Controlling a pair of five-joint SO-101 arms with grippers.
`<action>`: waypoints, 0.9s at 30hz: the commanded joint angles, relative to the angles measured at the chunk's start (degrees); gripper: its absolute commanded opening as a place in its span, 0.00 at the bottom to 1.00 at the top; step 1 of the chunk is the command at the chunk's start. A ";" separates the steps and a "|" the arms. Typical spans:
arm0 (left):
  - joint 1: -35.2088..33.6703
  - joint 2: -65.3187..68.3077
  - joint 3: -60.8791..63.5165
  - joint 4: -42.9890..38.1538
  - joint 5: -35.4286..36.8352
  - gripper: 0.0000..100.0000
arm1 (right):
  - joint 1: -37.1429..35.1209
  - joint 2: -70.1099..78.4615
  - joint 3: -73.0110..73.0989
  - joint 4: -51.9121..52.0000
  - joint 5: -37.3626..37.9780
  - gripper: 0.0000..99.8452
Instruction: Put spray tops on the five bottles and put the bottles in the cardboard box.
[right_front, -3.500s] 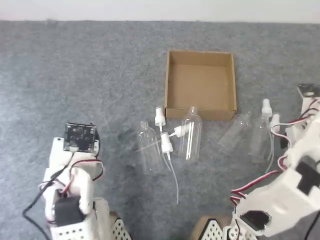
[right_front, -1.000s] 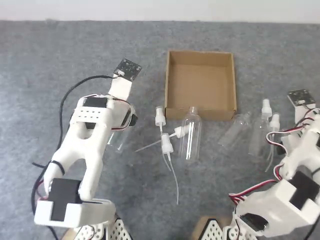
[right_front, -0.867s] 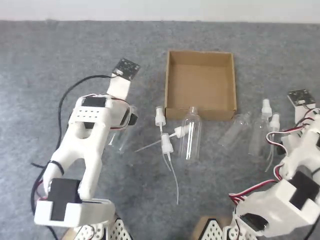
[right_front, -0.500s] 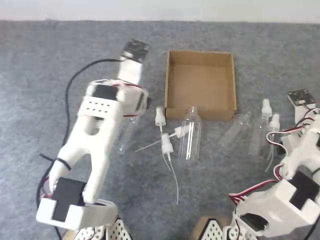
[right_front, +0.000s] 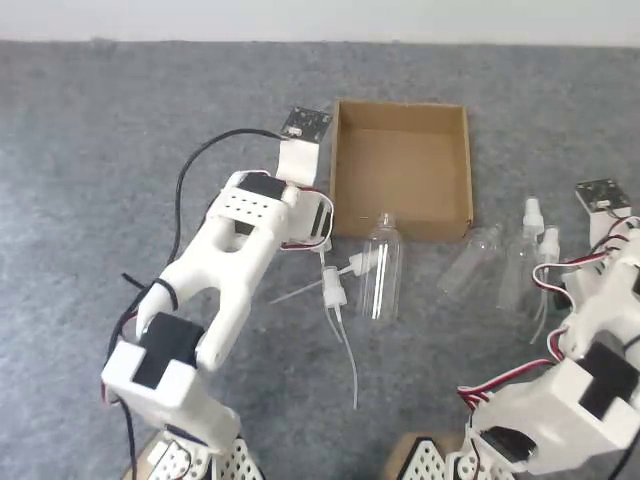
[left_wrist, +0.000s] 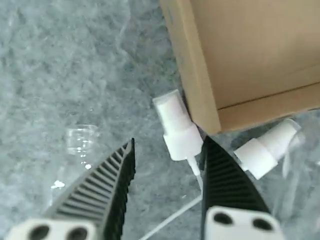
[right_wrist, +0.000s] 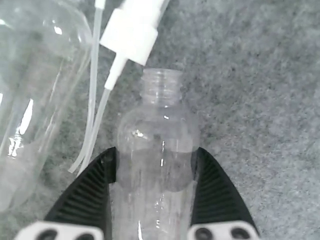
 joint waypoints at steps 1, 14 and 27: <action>0.44 -0.53 -2.86 -0.09 1.49 0.19 | 0.75 -1.01 0.97 -0.04 0.70 0.01; 0.44 -0.35 -2.59 -1.41 1.23 0.19 | 0.84 -1.54 4.04 -0.04 0.62 0.01; -0.09 -0.79 -2.77 -0.09 -2.11 0.19 | 0.84 -1.19 4.04 -0.22 0.26 0.01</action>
